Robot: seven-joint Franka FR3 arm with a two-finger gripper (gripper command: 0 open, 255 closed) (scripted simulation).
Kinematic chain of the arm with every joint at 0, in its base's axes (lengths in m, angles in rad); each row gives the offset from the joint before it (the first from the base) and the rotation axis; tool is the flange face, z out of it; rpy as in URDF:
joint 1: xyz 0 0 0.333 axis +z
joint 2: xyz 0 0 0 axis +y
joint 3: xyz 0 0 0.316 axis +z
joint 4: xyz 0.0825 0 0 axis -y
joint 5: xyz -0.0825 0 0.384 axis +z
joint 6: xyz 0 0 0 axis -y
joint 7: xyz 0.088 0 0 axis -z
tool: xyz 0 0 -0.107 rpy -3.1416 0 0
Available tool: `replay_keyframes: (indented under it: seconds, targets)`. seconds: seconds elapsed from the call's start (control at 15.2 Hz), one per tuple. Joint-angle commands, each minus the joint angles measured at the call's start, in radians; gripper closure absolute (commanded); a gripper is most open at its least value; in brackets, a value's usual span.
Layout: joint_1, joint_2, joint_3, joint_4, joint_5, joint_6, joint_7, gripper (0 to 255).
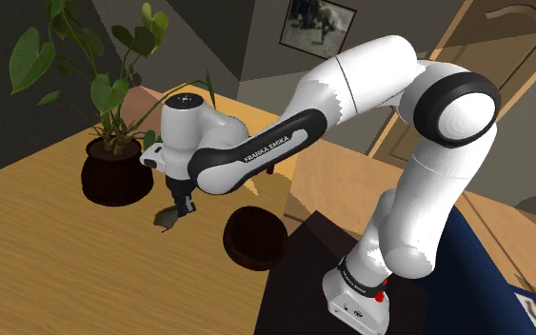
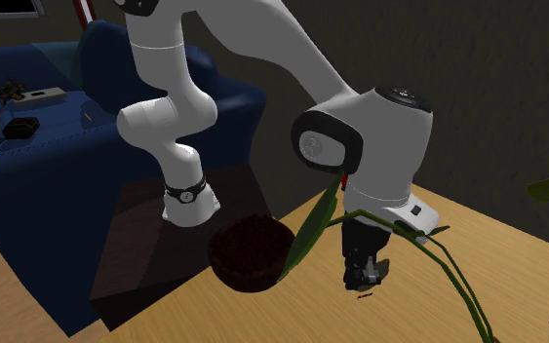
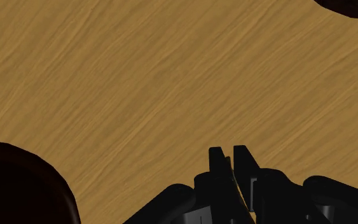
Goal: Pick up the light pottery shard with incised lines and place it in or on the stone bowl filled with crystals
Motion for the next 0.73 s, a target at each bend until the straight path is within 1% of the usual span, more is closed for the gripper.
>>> replay_keyframes:
  seconds: [0.0, 0.66]
  targets:
    - [0.000, -0.018, 0.003, 0.007, 0.009, -0.025, -0.006, 255]
    - [-0.004, -0.091, 0.008, 0.062, 0.042, -0.149, -0.035, 255]
